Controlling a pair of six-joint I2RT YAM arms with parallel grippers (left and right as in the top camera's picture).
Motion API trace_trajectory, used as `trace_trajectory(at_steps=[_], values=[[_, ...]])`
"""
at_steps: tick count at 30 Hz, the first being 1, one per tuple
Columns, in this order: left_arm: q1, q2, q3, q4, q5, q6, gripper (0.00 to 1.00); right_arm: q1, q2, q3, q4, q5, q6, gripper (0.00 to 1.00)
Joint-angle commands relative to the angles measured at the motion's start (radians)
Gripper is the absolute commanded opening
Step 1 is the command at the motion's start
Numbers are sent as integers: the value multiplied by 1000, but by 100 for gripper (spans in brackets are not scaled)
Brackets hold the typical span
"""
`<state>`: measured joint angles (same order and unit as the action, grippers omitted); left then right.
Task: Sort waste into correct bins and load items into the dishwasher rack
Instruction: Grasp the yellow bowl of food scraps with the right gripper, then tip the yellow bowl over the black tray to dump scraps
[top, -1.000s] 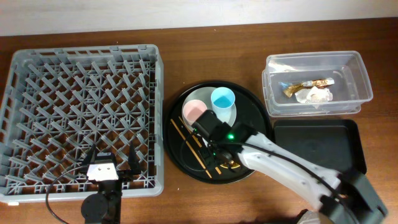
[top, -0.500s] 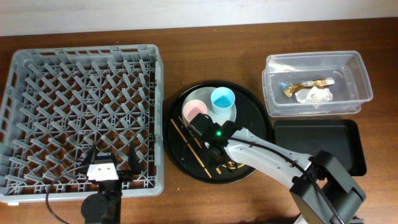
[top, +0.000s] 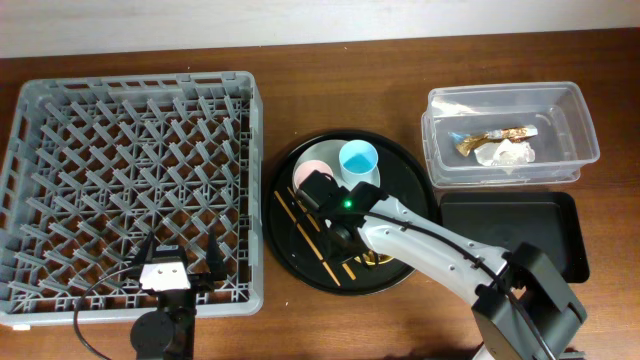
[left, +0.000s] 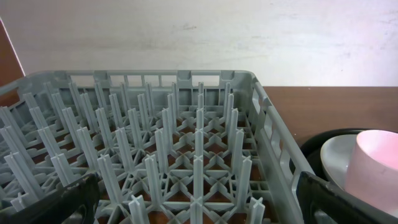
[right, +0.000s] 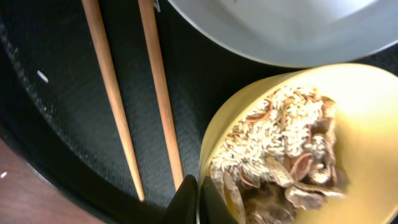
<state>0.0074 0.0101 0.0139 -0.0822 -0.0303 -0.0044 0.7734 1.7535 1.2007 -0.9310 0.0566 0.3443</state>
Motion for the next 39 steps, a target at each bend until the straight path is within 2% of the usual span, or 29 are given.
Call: trace_trajectory(at_steps=[1,7,12,16,21,27,30,32,37,39], values=[[5,-4,-5,-1,8,-10,99,5,3,-39,21,27,12,9],[5,-4,-5,-2,8,-10,99,5,3,-43,27,27,13,24],[5,-4,-5,-2,8,-10,99,5,3,-96,89,27,13,24],[5,-4,-5,-2,8,-10,99,5,3,-95,84,27,12,5],[5,-4,-5,-2,8,-10,100,4,3,-31,0,31,5,4],[5,-4,-5,-2,8,-10,99,-31,-89,155,-231,94,13,4],[5,-4,-5,-1,8,-10,99,-176,-193,165,-318,93,12,4],[5,-4,-5,-1,8,-10,99,-356,-264,165,-350,51,-29,4],[5,-4,-5,-1,8,-10,99,-853,-293,154,-329,-377,-291,4],[5,-4,-5,-1,8,-10,99,-1008,-293,137,-330,-512,-362,4]])
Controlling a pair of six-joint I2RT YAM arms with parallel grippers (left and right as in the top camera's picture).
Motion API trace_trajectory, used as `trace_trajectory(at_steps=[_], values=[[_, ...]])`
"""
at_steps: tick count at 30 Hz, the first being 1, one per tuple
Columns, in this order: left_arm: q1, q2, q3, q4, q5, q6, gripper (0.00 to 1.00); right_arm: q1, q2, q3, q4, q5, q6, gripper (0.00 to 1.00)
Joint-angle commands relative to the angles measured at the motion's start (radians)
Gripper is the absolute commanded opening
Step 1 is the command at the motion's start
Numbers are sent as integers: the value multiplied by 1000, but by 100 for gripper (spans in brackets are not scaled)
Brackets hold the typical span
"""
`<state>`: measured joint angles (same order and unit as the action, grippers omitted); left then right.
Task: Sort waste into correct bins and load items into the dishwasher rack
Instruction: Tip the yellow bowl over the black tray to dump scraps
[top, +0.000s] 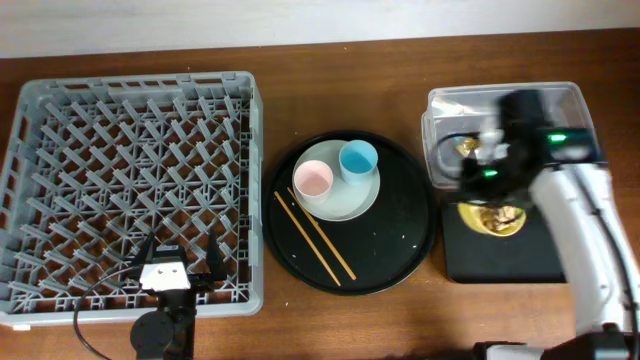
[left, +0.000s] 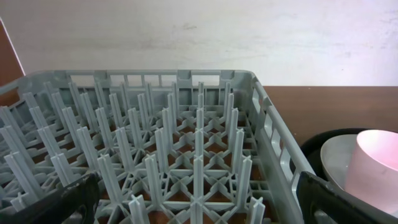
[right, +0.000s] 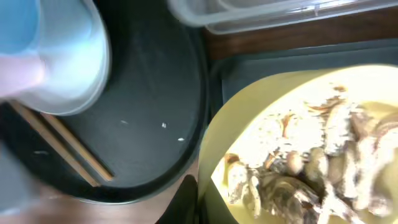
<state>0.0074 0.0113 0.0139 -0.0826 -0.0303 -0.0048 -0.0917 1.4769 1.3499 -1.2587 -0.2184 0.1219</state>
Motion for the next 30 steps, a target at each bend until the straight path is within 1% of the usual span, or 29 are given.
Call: trace_trajectory(at_steps=[1,2,4,7,10,15,18,22,30], values=[[5,-5,-5,-1,8,-10,99,-209,-17,-25,-2,-289,-172,4],[5,-5,-5,-1,8,-10,99,-305,-16,-45,4,-361,-223,4],[5,-5,-5,-1,8,-10,99,-421,-16,-89,23,-488,-285,4],[5,-5,-5,-1,8,-10,99,-538,-16,-186,99,-625,-294,4],[5,-5,-5,-1,8,-10,99,-612,-16,-297,203,-726,-294,4],[5,-5,-5,-1,8,-10,99,-669,-15,-462,397,-900,-294,4],[5,-5,-5,-1,8,-10,100,-669,-15,-481,403,-940,-289,4],[5,-5,-5,-1,8,-10,99,-683,-13,-481,410,-1115,-289,4],[5,-5,-5,-1,8,-10,100,-690,-11,-481,399,-1105,-291,4]])
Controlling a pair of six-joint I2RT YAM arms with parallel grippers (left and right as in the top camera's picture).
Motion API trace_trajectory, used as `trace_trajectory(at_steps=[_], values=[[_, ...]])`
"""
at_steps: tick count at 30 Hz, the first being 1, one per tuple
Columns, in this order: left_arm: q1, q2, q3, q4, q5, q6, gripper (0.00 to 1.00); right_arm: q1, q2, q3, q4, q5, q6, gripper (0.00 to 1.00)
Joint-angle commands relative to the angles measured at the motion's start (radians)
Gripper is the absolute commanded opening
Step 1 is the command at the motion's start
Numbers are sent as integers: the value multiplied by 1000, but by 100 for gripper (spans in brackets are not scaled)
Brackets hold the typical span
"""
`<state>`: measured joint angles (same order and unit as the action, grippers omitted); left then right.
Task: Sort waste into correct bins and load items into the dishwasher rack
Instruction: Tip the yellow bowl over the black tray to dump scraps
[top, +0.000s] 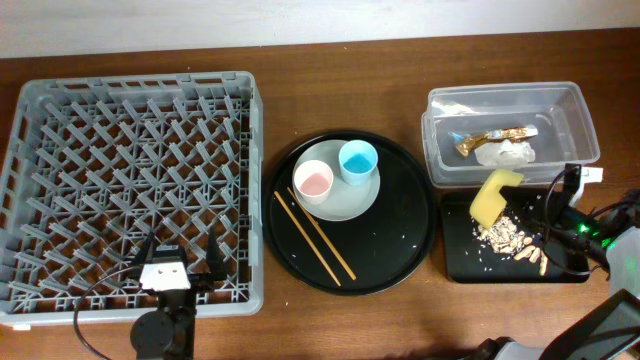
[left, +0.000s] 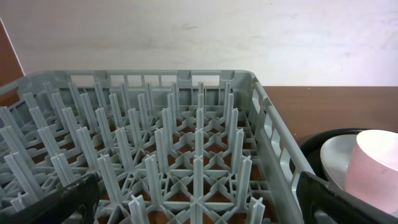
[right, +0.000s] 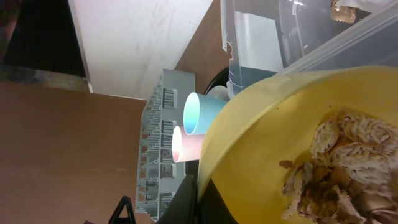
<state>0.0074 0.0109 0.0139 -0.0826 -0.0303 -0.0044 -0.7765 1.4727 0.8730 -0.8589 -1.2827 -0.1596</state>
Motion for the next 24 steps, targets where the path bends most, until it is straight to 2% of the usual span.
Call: trace_trajectory(at_steps=[1,17,21,24], values=[[5,-5,-5,-1,8,-10,99,-5,-7,-5,0,-41,-17,4],[5,-5,-5,-1,8,-11,99,-5,-7,-5,-18,-42,-47,4],[5,-5,-5,-1,8,-10,99,-11,-7,-5,53,-42,-32,4],[5,-5,-5,-1,8,-10,99,-55,-7,-5,34,-138,19,4]])
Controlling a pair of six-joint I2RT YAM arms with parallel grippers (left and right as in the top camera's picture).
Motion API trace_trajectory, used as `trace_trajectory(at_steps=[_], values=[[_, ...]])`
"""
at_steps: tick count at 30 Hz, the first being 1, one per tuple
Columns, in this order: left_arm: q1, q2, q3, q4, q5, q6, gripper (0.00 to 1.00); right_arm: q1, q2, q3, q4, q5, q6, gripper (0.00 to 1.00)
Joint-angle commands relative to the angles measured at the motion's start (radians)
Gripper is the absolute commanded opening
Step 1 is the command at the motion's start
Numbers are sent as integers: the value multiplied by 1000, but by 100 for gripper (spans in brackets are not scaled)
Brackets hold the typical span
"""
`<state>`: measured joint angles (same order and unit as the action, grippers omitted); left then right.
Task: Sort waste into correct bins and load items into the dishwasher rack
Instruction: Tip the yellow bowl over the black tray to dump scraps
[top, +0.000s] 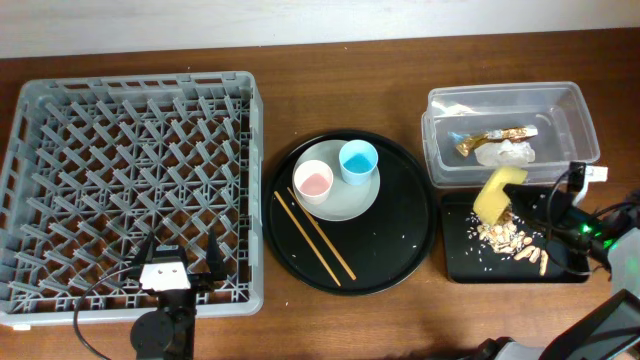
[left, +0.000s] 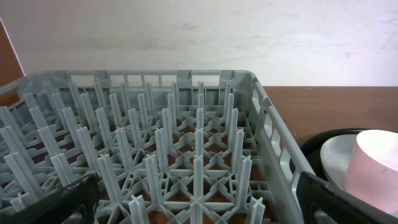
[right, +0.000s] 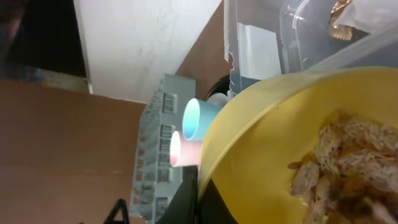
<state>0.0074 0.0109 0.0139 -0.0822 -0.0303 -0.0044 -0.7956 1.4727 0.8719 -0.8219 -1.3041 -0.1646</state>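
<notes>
A yellow bowl (top: 492, 196) hangs tipped on its side over the black bin (top: 560, 268). My right gripper (right: 200, 194) is shut on the bowl's rim, and food scraps (right: 348, 168) cling inside the bowl. Spilled scraps (top: 510, 238) lie on the bin's floor. The grey dish rack (top: 135, 180) fills the left of the table. My left gripper (left: 196, 202) stands open over the rack's near edge, holding nothing. A round black tray (top: 400, 250) carries a plate (top: 352, 205), a pink cup (top: 313, 180), a blue cup (top: 358, 159) and chopsticks (top: 313, 236).
A clear plastic bin (top: 575, 120) with wrappers (top: 495, 140) stands right behind the black bin. The right arm comes in from the table's right edge. Bare brown wood lies between rack, tray and bins.
The bowl hangs tipped over the black bin as before, shifted only slightly. The scraps in the bin look the same. The left arm has not moved.
My right gripper was shut on the rim of the full yellow bowl on the round tray. Then the bowl was upright over the black bin. Then it was tipped on its side with scraps in the bin, as now. The left gripper stayed open at the rack.
</notes>
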Motion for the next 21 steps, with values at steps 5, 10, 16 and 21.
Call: trace_trajectory(at_steps=[5,10,16,21], values=[[5,-5,-5,-2,8,-10,99,-192,-7,-3,2,-183,56,4],[5,-5,-5,-1,8,-10,99,-199,-7,-3,34,-246,79,4],[5,-5,-5,-1,8,-10,99,-199,-8,-3,-12,-248,148,4],[5,-5,-5,-1,8,-10,99,-198,-7,-3,33,-248,222,4]])
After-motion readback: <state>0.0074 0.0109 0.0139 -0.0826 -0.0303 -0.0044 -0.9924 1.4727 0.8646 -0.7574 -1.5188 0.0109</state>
